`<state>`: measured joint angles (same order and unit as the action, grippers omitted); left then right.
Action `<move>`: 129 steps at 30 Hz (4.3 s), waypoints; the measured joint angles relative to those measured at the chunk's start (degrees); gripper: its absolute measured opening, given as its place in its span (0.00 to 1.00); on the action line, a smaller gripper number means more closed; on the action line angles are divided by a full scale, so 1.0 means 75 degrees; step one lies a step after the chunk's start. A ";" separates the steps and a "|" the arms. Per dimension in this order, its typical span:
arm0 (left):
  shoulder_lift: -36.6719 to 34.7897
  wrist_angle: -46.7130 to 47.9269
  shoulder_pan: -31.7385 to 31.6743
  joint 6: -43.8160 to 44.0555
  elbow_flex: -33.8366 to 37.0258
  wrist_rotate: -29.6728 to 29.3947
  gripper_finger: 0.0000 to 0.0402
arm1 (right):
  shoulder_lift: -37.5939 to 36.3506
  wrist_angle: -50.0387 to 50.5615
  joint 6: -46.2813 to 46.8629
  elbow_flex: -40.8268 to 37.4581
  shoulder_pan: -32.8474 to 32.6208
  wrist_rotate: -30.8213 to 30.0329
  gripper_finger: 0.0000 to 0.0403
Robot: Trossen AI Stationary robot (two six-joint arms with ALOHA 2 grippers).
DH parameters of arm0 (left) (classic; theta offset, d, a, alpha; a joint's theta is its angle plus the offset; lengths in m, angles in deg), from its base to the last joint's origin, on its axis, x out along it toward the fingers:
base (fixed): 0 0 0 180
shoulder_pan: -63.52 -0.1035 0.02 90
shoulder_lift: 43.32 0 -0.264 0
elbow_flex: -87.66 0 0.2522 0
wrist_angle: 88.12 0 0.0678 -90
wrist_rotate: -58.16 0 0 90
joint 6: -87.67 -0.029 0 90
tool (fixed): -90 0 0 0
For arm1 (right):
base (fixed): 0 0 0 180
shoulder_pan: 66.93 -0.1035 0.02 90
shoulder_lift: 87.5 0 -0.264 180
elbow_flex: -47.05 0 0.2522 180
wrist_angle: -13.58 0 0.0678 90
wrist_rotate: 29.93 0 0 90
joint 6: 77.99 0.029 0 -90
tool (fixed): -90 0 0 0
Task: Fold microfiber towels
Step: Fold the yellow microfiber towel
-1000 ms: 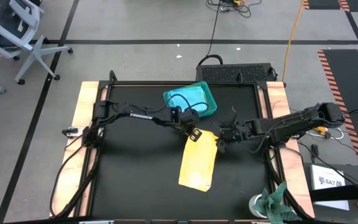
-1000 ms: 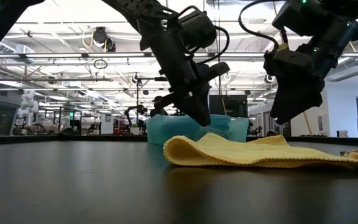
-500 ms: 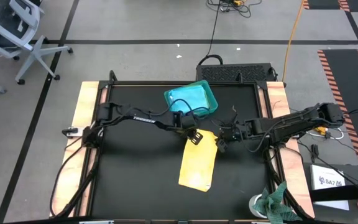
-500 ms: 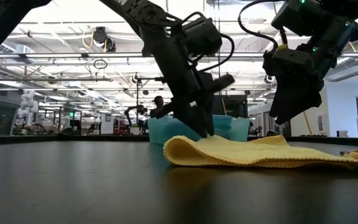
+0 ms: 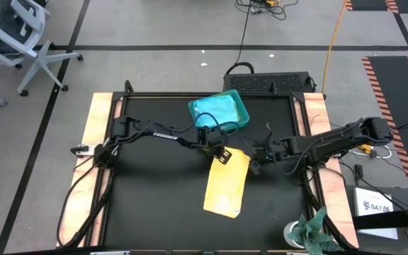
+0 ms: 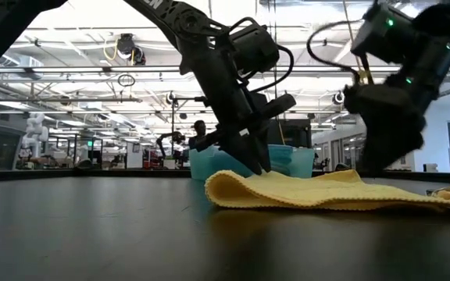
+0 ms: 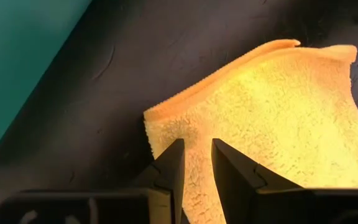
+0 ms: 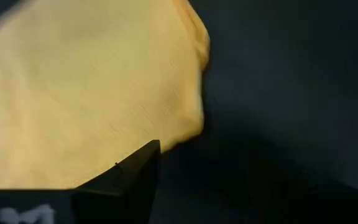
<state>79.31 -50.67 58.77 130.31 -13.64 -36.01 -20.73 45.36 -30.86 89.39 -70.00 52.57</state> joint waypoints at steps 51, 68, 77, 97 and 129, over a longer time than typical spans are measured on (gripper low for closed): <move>0.0000 0.0297 0.0146 0.0385 0.0003 -0.0177 0.20 | 0.1985 -0.4657 0.0022 -0.1060 0.0235 -0.0013 0.02; -0.0003 0.0298 0.0307 -0.0053 0.0005 -0.0316 0.04 | 0.1985 -0.4635 0.0016 -0.1063 0.0445 0.0157 0.00; -0.0007 0.0375 0.0388 -0.0126 0.0006 -0.0614 0.01 | 0.1786 -0.4593 -0.0039 -0.1069 0.0513 0.0145 0.00; -0.0261 0.0557 0.0013 -0.0113 0.0009 -0.0475 0.12 | 0.1580 -0.4367 -0.0233 -0.1075 0.0513 0.0209 0.00; 0.0170 -0.0029 -0.0157 -0.0200 0.0003 -0.0240 0.40 | 0.1571 -0.4373 -0.0177 -0.1066 0.0513 0.0217 0.00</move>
<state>80.58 -50.89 57.59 128.81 -13.62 -37.81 -8.95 12.56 -32.19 81.39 -66.16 54.20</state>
